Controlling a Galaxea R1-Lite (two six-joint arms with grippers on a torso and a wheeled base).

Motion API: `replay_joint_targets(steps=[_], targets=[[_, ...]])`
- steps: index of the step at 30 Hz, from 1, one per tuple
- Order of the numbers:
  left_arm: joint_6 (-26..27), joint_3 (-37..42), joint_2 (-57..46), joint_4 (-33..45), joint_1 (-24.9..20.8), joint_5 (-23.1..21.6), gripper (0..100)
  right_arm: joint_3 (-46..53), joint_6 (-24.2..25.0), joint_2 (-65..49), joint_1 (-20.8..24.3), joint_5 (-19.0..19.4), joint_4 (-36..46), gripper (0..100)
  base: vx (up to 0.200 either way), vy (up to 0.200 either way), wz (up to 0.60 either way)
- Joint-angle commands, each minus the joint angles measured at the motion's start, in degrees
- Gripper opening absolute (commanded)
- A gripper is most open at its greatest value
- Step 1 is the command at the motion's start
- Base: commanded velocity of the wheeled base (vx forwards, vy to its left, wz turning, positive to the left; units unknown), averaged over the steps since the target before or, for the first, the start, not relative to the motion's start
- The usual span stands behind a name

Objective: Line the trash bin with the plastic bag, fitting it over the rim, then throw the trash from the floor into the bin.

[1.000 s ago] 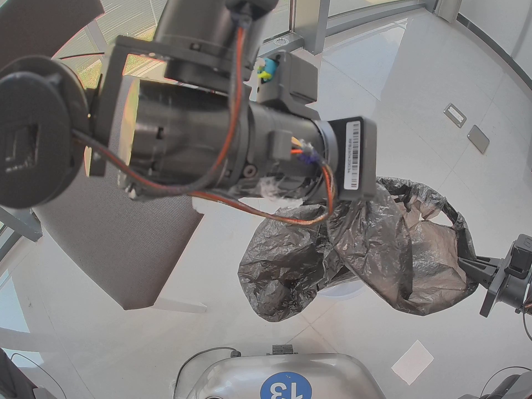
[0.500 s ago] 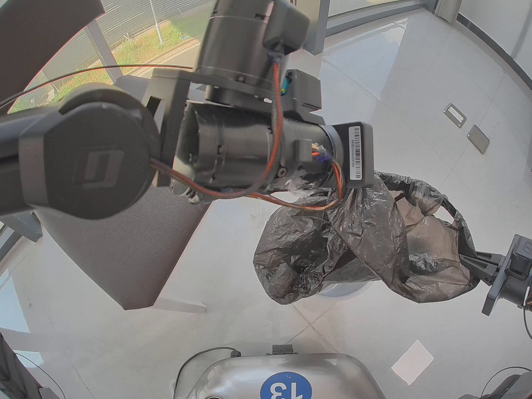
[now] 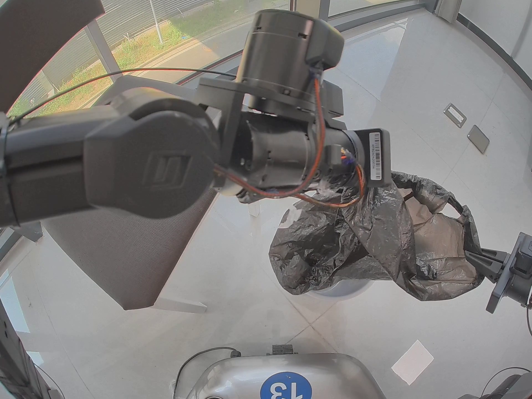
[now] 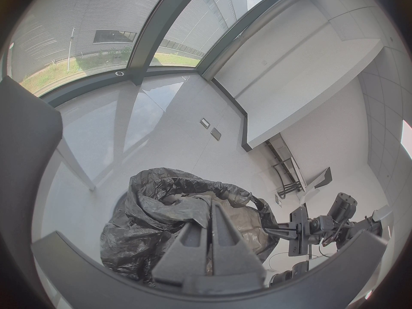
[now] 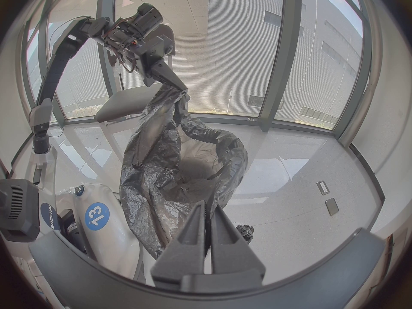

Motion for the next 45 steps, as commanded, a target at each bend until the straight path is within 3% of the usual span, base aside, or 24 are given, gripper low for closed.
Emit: replay_joint_targets(steps=[1,11,33,45], targets=[[-0.03,-4.82,5.46,0.1,-0.11,-0.02,0,0.38,-0.04,-1.31,-0.7,0.06,0.01,0,0.0,0.0,0.0],[0.14,-11.41,11.87,0.19,0.32,0.33,0,0.29,0.05,-2.02,-1.31,0.23,0.1,0,0.0,0.0,0.0],[1.46,-13.32,20.13,0.1,5.69,0.24,0,-0.59,0.23,-1.93,-2.19,0.32,0.36,0,0.0,0.0,0.0],[1.55,-13.32,18.55,-2.36,4.9,-0.28,0,-0.24,0.05,-1.93,-2.72,0.94,0.54,0,0.0,0.0,0.0]])
